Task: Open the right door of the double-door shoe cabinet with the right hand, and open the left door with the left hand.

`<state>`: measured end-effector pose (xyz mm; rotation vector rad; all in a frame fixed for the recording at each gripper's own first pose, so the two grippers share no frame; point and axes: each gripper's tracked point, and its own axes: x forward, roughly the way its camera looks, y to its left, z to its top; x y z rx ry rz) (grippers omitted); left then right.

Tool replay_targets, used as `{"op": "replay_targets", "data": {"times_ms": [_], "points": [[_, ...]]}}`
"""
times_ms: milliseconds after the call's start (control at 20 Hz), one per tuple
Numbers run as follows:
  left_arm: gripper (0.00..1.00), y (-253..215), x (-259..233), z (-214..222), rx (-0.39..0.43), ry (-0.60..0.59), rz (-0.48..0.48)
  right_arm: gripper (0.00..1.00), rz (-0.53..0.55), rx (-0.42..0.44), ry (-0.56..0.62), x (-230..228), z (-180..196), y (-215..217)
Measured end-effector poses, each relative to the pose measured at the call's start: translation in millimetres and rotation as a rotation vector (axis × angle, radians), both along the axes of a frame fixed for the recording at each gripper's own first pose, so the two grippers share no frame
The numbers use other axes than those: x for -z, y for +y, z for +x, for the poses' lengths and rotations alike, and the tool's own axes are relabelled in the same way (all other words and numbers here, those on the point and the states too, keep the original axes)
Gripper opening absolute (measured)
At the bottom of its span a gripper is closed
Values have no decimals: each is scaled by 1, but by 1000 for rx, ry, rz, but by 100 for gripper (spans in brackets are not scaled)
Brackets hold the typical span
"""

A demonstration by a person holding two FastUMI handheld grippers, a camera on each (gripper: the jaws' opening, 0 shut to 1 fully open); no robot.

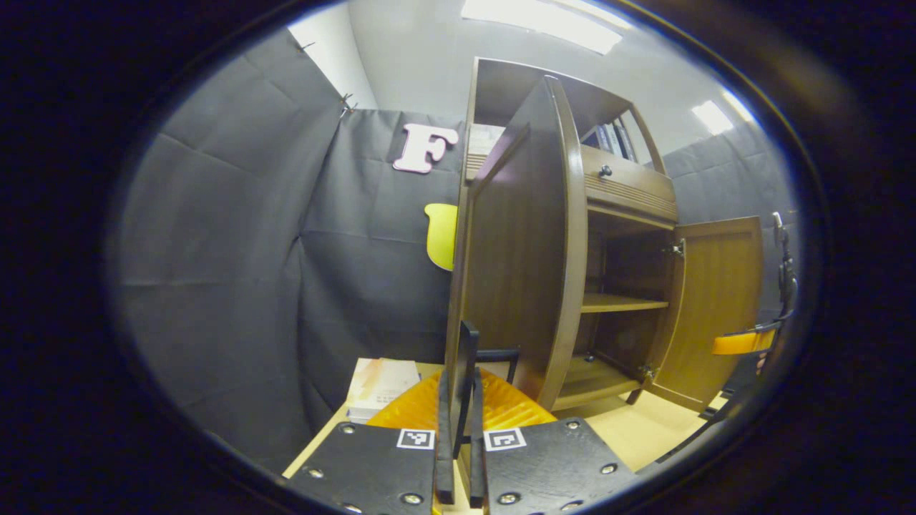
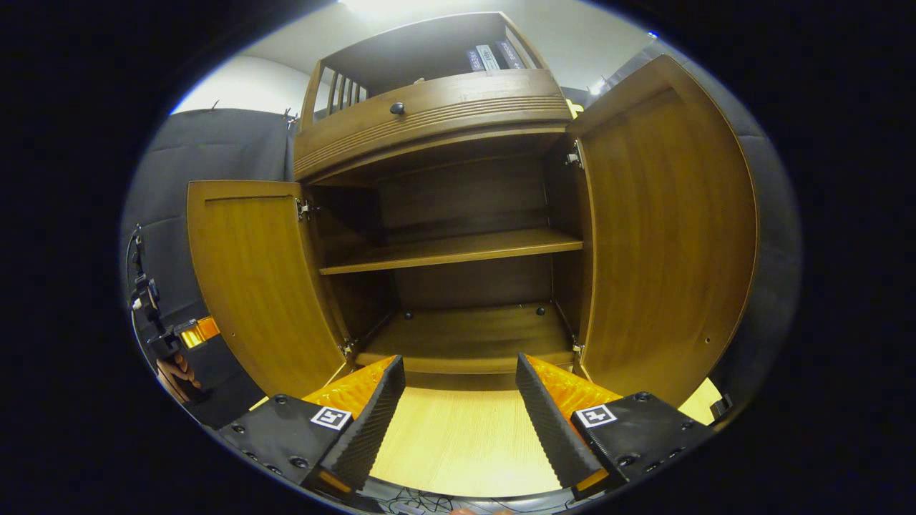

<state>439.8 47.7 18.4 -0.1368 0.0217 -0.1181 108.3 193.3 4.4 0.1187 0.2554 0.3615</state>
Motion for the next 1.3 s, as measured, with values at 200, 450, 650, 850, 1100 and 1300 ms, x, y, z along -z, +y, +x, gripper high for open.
{"op": "replay_targets", "data": {"times_ms": [200,450,650,850,1100,1300], "points": [[11,21,5,-1,10,12,29,92,-10,5,11,2,-1,-1],[12,19,13,-5,74,34,47,92,-20,8,-2,-2,-1,0],[12,26,19,-12,49,54,85,92,-18,20,-13,-5,-2,-3],[12,31,20,-31,-13,72,47,92,-18,29,-7,0,-2,-8],[12,22,-1,-59,-64,48,-9,92,-26,35,-15,-1,1,-12],[12,-2,-29,-63,-44,-7,-27,92,-22,37,-51,-14,4,-15]]}}
